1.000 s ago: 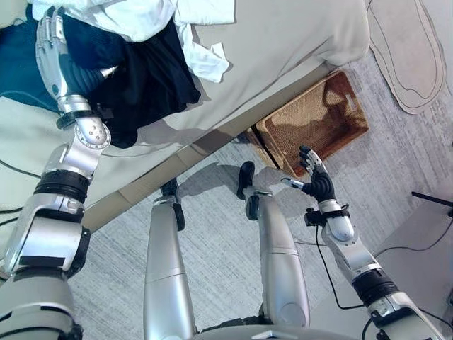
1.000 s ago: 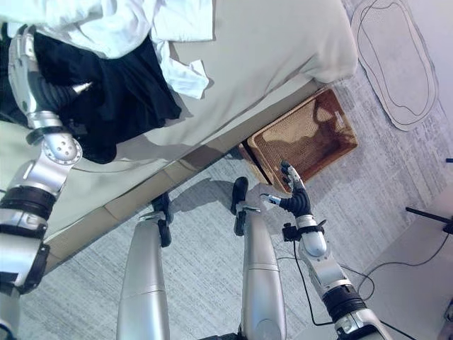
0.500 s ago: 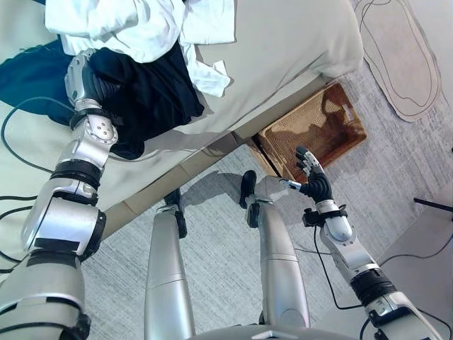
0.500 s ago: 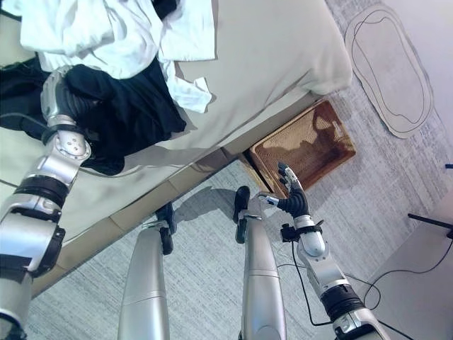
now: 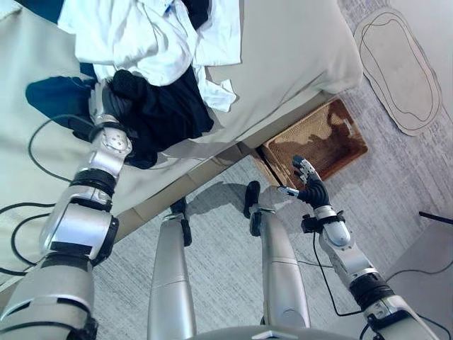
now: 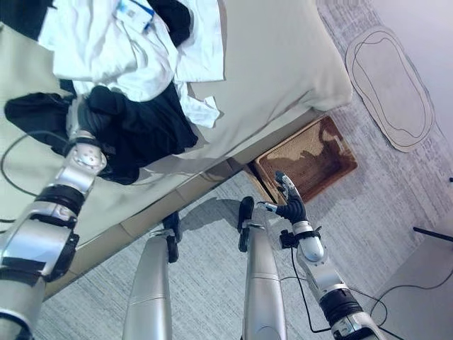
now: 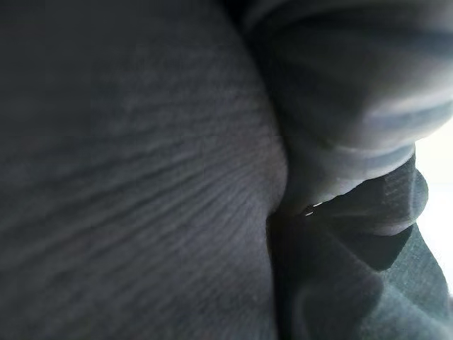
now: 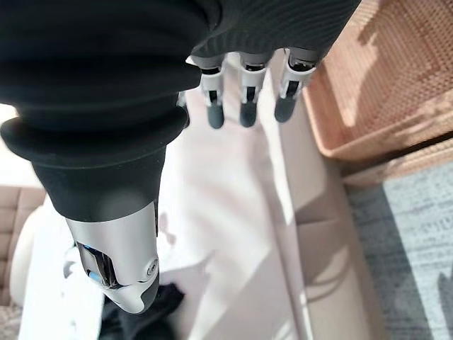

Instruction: Pick up clothes into the bucket

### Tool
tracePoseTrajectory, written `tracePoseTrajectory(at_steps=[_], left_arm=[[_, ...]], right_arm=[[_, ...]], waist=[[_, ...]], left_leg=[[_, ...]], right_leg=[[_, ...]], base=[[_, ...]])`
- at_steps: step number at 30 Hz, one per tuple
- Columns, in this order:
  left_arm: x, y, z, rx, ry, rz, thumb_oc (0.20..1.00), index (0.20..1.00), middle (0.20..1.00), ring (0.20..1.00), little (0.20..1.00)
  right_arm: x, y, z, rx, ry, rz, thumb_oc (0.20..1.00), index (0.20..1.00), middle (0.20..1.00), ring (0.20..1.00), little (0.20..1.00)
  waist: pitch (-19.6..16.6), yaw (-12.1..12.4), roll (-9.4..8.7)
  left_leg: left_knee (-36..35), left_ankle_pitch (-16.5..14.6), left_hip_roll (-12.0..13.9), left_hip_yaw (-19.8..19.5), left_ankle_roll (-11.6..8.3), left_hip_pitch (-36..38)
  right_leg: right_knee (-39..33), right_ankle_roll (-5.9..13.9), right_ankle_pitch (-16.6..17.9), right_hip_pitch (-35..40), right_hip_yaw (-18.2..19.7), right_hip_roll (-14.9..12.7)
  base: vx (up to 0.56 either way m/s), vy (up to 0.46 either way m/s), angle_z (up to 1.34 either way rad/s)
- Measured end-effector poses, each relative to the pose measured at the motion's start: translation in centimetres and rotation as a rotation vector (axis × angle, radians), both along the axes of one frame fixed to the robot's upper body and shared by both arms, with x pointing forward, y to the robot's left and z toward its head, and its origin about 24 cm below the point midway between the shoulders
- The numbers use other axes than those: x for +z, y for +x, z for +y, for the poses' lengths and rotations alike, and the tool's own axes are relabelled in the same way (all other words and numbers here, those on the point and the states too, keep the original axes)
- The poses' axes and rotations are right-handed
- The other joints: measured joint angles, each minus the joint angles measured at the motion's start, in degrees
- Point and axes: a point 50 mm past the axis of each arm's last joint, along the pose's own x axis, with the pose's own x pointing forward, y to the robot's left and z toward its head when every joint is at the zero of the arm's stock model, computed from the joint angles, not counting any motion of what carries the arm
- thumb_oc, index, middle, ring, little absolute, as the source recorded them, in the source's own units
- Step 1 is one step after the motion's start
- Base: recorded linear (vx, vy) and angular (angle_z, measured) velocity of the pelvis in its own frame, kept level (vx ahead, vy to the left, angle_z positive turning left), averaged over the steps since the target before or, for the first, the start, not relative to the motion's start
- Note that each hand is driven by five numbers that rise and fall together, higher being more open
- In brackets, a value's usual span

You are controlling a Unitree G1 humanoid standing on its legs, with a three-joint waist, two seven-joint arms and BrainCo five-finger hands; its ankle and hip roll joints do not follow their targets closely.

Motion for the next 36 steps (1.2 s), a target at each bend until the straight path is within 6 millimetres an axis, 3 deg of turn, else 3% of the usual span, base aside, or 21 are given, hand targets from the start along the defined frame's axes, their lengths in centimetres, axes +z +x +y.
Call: tracePoseTrajectory(at_steps=[4, 7, 14, 18, 26, 36], left_arm=[[-3.3, -1.3, -1.2, -0.072, -0.044, 0.031, 0.200, 0.200, 0.200, 0.200, 0.200], [-6.0, -2.9, -2.7, -0.145, -0.105, 0.042, 0.200, 0.200, 0.200, 0.200, 0.200], [-8.2, -6.7, -3.1, -0.223, -0.200, 0.005, 0.200, 0.200, 0.200, 0.200, 0.200], [-7.9, -7.4, -3.3, -0.270, -0.241, -0.016, 0.200, 0.200, 0.200, 0.200, 0.200], [-4.5, -7.4, -4.1, -0.417, -0.358, -0.127, 0.200, 0.200, 0.200, 0.200, 0.200], [-1.7, -7.0, -3.9, -0.489, -0.276, -0.161, 0.200, 0.200, 0.200, 0.200, 0.200]], right_arm=[[0.1, 0.3, 0.1, -0.012, 0.005, -0.005, 1.000, 1.000, 1.000, 1.000, 1.000], [-0.2, 0.3, -0.1, -0.032, 0.000, 0.007, 1.000, 1.000, 1.000, 1.000, 1.000], [0.6, 0.8, -0.9, -0.070, -0.004, -0.015, 1.000, 1.000, 1.000, 1.000, 1.000], [0.4, 0.7, -1.1, -0.071, -0.014, 0.000, 1.000, 1.000, 1.000, 1.000, 1.000], [-0.1, 0.4, -1.5, -0.050, -0.033, 0.041, 1.000, 1.000, 1.000, 1.000, 1.000], [-2.8, -1.7, -1.8, -0.017, -0.056, 0.165, 1.000, 1.000, 1.000, 1.000, 1.000]], waist=[[0.5, 0.6, 0.75], [1.2, 2.7, 1.47], [2.7, 5.7, 3.11], [2.9, 6.4, 3.38], [1.7, 6.2, 4.68], [-2.7, 5.1, 5.82]], left_leg=[[-5.5, 1.5, -0.8, -0.5, -0.10, 6.2], [-10.3, 3.0, -1.0, -0.8, -0.28, 13.1], [-19.7, 5.1, -1.0, -1.3, 0.01, 27.6], [-23.8, 6.3, -0.9, -1.4, 0.04, 33.9], [-30.4, 8.1, -0.4, -1.3, -0.53, 42.3], [-34.2, 8.7, 0.0, -1.0, -1.27, 48.7]], right_leg=[[-4.0, 0.26, 0.2, 6.3, -1.7, -0.6], [-7.7, 0.52, 0.5, 12.9, -3.0, -0.6], [-14.4, 0.60, 0.7, 26.7, -5.3, -0.3], [-18.7, 0.75, 1.7, 33.3, -6.3, 0.2], [-30.2, 1.07, 5.9, 44.1, -8.0, 1.8], [-34.5, 1.19, 6.7, 50.5, -8.4, 2.7]], base=[[0.05, -0.033, 0.16], [0.05, -0.014, 0.11], [0.10, -0.010, 0.06], [0.11, -0.024, 0.03], [0.10, -0.026, -0.01], [0.09, -0.015, -0.02]])
